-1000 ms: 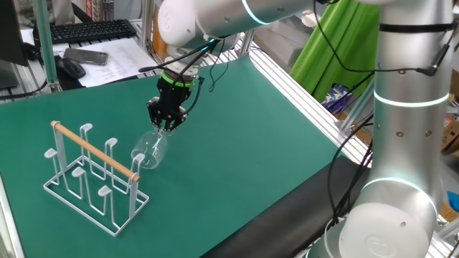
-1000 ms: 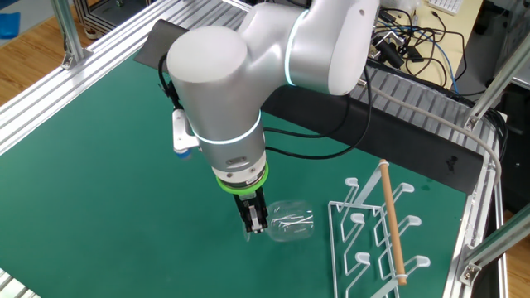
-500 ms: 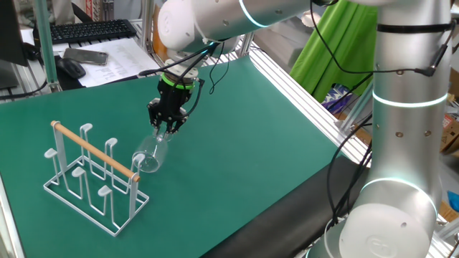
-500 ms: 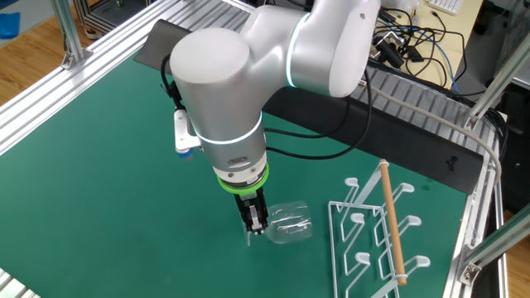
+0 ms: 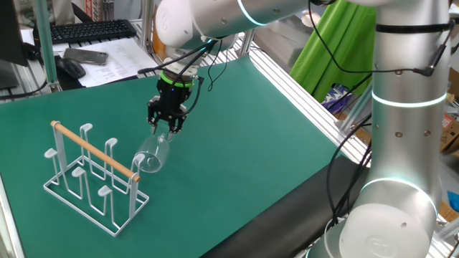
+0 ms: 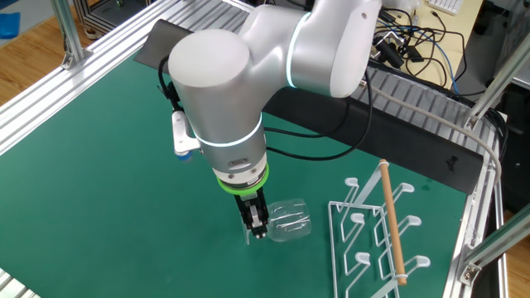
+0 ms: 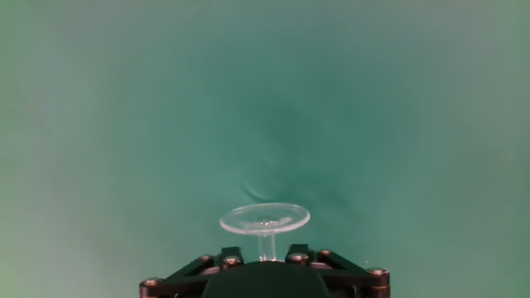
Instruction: Take the cup off the cup rack
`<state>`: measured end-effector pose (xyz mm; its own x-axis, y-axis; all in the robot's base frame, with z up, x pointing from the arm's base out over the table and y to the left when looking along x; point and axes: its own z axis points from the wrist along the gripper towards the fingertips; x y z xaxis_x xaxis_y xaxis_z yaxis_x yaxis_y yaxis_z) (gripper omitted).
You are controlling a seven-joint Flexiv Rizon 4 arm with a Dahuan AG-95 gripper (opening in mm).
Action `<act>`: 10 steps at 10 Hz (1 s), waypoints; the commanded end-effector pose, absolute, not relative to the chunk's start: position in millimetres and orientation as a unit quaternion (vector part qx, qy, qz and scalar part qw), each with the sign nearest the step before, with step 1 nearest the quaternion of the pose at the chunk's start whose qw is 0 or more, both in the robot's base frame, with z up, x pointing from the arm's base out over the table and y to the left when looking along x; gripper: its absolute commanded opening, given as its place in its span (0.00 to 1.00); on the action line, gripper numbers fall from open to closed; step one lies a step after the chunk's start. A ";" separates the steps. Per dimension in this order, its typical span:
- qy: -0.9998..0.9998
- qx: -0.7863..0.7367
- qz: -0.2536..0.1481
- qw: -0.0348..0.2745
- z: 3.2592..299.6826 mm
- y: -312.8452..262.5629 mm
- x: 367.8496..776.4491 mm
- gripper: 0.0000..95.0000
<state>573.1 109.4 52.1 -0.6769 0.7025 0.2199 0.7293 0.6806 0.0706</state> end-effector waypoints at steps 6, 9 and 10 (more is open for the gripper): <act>-0.937 -0.327 -0.085 0.086 76.9 95.3 566.0 0.00; -0.942 -0.315 -0.085 0.082 81.5 91.5 568.0 0.00; -0.943 -0.311 -0.085 0.079 82.7 90.4 568.9 0.00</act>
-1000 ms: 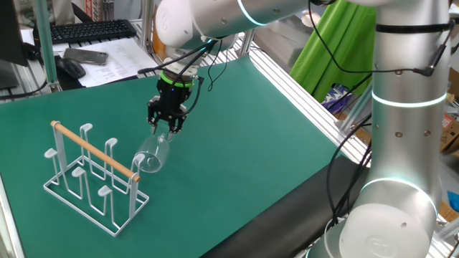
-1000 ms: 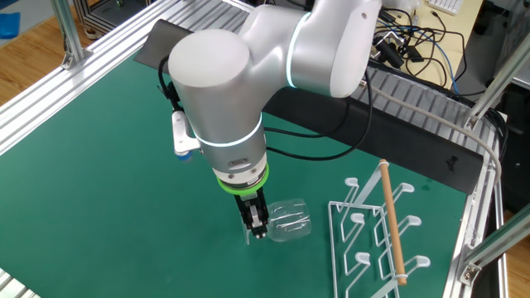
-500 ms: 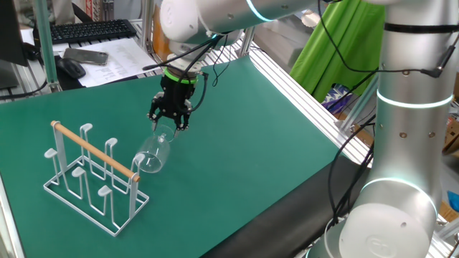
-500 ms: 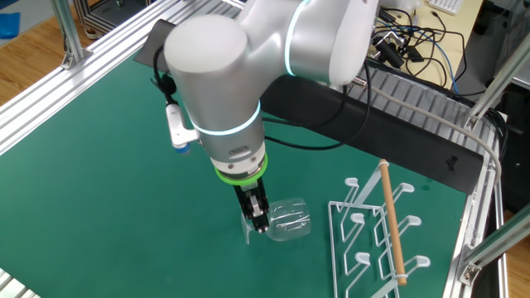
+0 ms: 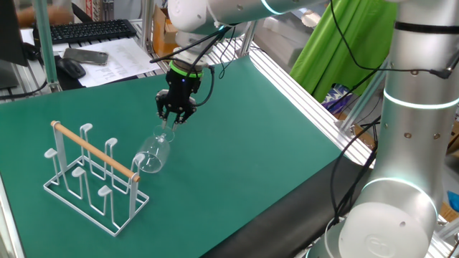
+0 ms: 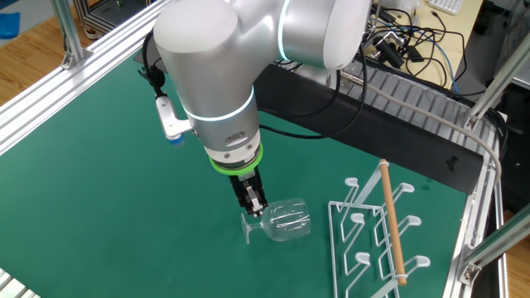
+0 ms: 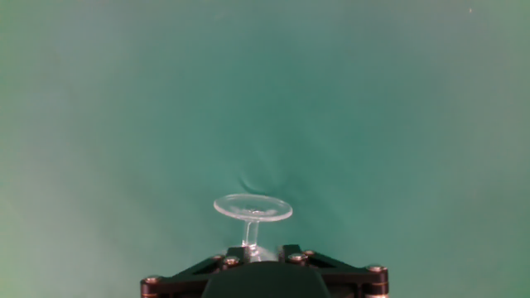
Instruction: Take the cup off the cup rack
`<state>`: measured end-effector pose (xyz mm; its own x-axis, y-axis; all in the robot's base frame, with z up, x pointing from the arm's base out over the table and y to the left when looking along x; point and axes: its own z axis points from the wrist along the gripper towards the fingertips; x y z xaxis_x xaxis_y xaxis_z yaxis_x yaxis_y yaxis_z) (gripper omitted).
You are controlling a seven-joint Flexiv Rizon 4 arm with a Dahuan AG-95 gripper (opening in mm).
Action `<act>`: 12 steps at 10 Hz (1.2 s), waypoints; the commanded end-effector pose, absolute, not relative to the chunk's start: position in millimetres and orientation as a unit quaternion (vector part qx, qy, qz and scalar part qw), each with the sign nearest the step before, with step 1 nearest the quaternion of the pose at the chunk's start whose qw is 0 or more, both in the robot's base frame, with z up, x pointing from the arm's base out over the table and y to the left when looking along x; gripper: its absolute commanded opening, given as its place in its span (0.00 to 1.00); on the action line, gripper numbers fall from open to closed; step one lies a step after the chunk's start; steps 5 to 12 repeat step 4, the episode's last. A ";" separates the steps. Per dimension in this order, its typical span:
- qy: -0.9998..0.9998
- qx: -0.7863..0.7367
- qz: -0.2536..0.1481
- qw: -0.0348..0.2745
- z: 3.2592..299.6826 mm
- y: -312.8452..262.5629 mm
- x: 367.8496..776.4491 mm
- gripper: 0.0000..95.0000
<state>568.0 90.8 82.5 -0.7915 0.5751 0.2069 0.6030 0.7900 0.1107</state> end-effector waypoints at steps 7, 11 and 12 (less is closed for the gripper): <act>-0.942 -0.317 -0.081 0.076 84.8 88.8 568.9 0.00; -0.942 -0.317 -0.081 0.076 84.8 88.8 568.9 0.00; -0.942 -0.317 -0.081 0.076 84.8 88.8 568.9 0.00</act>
